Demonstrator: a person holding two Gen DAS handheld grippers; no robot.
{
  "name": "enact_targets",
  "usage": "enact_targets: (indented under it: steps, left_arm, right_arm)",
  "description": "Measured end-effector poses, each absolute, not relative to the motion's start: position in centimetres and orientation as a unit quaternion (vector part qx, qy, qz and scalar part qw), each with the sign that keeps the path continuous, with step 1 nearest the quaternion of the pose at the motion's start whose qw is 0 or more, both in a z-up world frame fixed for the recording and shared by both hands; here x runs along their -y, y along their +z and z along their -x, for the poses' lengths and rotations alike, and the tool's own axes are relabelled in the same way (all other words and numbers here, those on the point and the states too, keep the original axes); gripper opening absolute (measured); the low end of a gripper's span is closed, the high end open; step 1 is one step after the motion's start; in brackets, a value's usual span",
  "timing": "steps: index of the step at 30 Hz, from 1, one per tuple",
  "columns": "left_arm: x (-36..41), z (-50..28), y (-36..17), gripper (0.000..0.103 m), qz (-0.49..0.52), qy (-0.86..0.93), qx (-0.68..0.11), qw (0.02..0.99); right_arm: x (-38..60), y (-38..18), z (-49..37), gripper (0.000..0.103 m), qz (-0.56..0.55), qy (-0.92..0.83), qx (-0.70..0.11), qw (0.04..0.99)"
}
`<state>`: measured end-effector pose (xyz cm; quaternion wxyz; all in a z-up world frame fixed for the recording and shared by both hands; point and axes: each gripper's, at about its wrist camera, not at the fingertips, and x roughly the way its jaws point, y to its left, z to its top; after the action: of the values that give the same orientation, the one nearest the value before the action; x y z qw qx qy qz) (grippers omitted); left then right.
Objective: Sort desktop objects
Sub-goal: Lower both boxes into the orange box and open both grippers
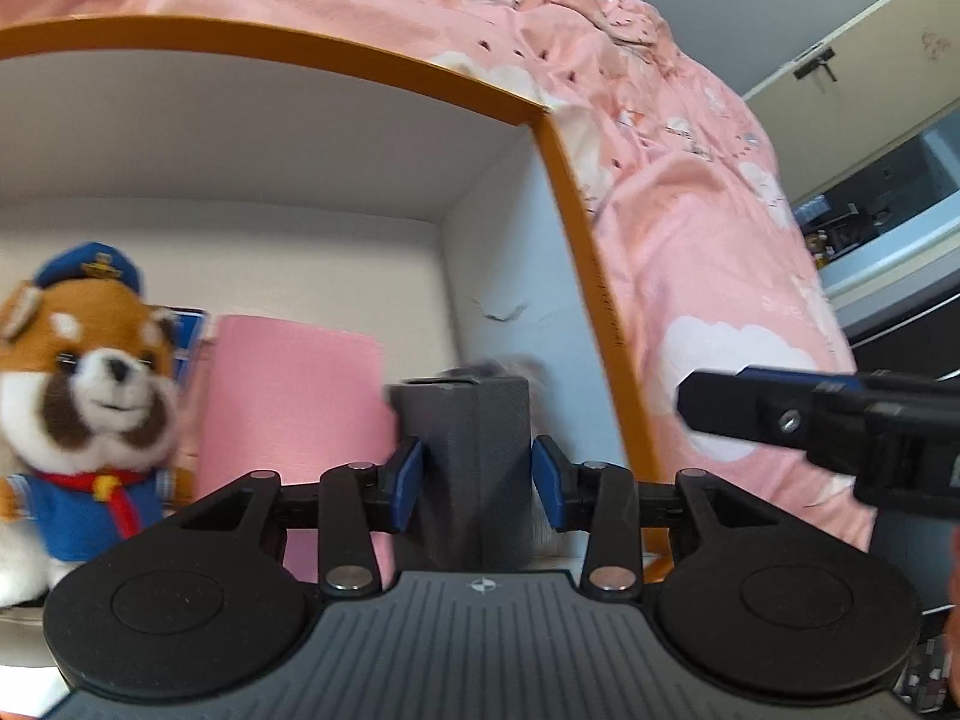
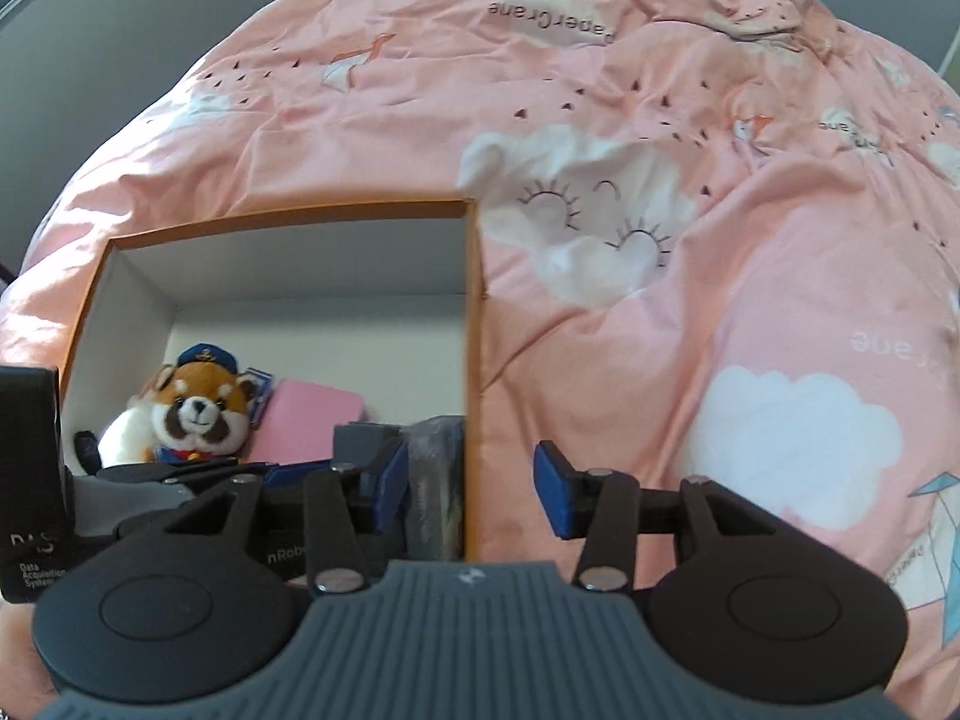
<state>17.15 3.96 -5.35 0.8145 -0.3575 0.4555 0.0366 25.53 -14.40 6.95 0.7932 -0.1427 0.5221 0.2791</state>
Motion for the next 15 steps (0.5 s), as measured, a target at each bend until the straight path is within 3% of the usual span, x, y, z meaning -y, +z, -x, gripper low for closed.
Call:
enact_targets:
  steps: [8,11,15]
  left_arm:
    - [-5.0,-16.7,-5.8,0.045,0.36,0.03,-0.453,0.815]
    - [-4.9,-17.0,-6.2,0.035,0.358,0.018,-0.457,0.814]
    - [-4.6,-17.3,-6.3,0.035,0.355,0.012,-0.461,0.814]
  right_arm:
    - [16.3,5.3,-25.2,0.049,0.122,0.271,-0.533,0.792]
    - [16.7,4.9,-25.3,0.049,0.113,0.27,-0.536,0.792]
    - [16.8,4.7,-25.1,0.048,0.103,0.278,-0.538,0.79]
